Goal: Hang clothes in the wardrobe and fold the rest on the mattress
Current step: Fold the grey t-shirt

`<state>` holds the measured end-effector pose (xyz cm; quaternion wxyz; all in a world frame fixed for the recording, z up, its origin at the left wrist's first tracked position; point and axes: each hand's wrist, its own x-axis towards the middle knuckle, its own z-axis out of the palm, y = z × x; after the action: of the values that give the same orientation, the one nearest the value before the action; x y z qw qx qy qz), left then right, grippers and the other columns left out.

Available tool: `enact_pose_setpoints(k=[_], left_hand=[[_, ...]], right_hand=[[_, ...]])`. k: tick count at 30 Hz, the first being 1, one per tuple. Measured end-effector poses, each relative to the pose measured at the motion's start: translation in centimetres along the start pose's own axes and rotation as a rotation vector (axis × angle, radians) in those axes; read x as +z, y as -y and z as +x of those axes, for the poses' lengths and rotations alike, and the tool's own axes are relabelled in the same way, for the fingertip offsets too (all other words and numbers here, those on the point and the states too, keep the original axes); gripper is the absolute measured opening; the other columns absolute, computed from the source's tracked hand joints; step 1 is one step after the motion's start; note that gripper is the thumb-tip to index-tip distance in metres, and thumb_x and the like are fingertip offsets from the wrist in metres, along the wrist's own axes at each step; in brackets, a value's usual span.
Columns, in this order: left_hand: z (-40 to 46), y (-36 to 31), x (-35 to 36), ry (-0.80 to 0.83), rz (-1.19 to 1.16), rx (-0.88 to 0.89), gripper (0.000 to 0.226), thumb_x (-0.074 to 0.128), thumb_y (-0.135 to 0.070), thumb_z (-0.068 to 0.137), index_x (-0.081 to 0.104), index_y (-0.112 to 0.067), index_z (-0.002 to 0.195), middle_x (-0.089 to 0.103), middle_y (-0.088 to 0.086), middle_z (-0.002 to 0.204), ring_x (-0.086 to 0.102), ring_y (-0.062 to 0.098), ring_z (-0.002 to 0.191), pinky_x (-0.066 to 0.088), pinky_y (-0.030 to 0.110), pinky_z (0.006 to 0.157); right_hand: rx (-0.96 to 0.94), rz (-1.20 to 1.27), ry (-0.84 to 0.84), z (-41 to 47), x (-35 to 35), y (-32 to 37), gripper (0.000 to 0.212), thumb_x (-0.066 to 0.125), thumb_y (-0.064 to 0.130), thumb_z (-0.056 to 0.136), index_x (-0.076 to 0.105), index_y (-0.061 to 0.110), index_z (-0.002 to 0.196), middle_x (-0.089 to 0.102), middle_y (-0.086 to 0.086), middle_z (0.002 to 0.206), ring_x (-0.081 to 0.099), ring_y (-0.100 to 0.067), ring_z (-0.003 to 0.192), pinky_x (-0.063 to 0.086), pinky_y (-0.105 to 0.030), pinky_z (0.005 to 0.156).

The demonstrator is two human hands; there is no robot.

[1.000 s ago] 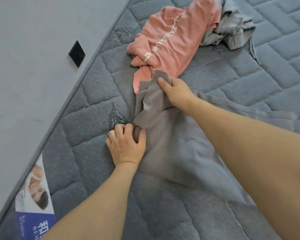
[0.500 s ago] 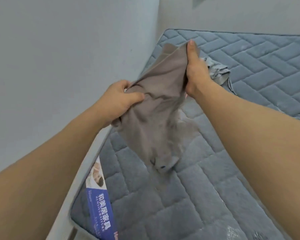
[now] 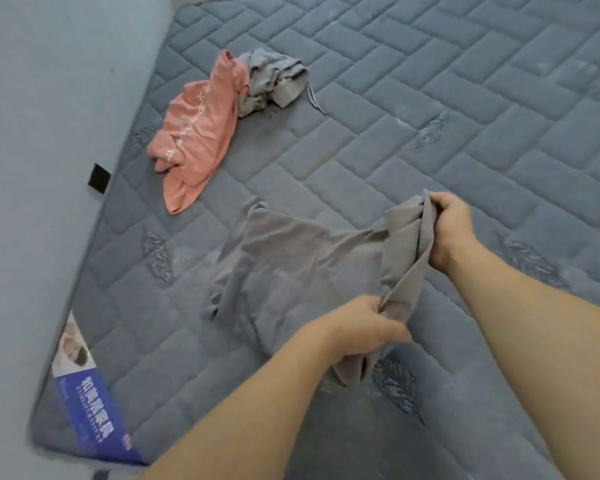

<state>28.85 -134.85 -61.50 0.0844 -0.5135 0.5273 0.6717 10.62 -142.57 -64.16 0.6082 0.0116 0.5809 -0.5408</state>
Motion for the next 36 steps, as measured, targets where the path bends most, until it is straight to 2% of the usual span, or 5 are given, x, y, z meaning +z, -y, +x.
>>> enact_pose_setpoints(k=[7, 21, 25, 30, 36], left_hand=[[7.5, 2.2, 9.9, 0.260, -0.171, -0.094, 0.028, 0.078, -0.041, 0.076, 0.070, -0.029, 0.100, 0.075, -0.004, 0.092, 0.072, 0.016, 0.087, 0.057, 0.032, 0.080], [2.9, 14.6, -14.9, -0.482, -0.216, -0.072, 0.022, 0.073, -0.039, 0.086, 0.062, -0.032, 0.104, 0.074, -0.015, 0.099, 0.071, 0.004, 0.091, 0.056, 0.028, 0.080], [4.0, 18.4, -15.5, -0.333, -0.189, -0.245, 0.039, 0.082, -0.040, 0.077, 0.060, -0.022, 0.105, 0.072, -0.004, 0.100, 0.071, 0.012, 0.085, 0.055, 0.028, 0.061], [4.1, 20.4, -13.8, -0.403, -0.080, -0.138, 0.022, 0.068, -0.032, 0.087, 0.069, -0.022, 0.106, 0.070, -0.001, 0.105, 0.060, 0.021, 0.109, 0.050, 0.041, 0.096], [4.5, 19.5, -13.7, -0.537, 0.040, -0.301, 0.036, 0.051, -0.044, 0.098, 0.060, -0.010, 0.107, 0.064, 0.012, 0.116, 0.057, 0.033, 0.113, 0.045, 0.039, 0.096]], right_hand=[[-0.002, 0.011, -0.251, 1.4, -14.6, -1.2, 0.027, 0.050, 0.025, 0.094, 0.057, 0.016, 0.069, 0.063, 0.001, 0.061, 0.061, -0.017, 0.059, 0.049, -0.022, 0.056], [-0.570, -1.207, 0.246, 7.8, 11.8, -9.0, 0.038, 0.040, 0.034, 0.105, 0.059, 0.005, 0.089, 0.064, -0.012, 0.094, 0.057, -0.026, 0.093, 0.041, -0.038, 0.082], [-0.603, -1.481, 0.075, 11.6, 13.4, -13.7, 0.038, 0.035, 0.041, 0.105, 0.054, 0.012, 0.089, 0.059, -0.025, 0.107, 0.055, -0.039, 0.104, 0.043, -0.045, 0.087], [-0.659, -1.662, -0.182, 13.6, 13.9, -16.1, 0.050, 0.038, 0.052, 0.100, 0.055, 0.007, 0.115, 0.051, -0.022, 0.124, 0.047, -0.041, 0.119, 0.035, -0.048, 0.099], [-0.735, -1.873, -0.122, 14.0, 14.0, -16.2, 0.062, 0.043, 0.063, 0.094, 0.053, 0.006, 0.116, 0.054, -0.021, 0.124, 0.049, -0.039, 0.119, 0.036, -0.047, 0.098]])
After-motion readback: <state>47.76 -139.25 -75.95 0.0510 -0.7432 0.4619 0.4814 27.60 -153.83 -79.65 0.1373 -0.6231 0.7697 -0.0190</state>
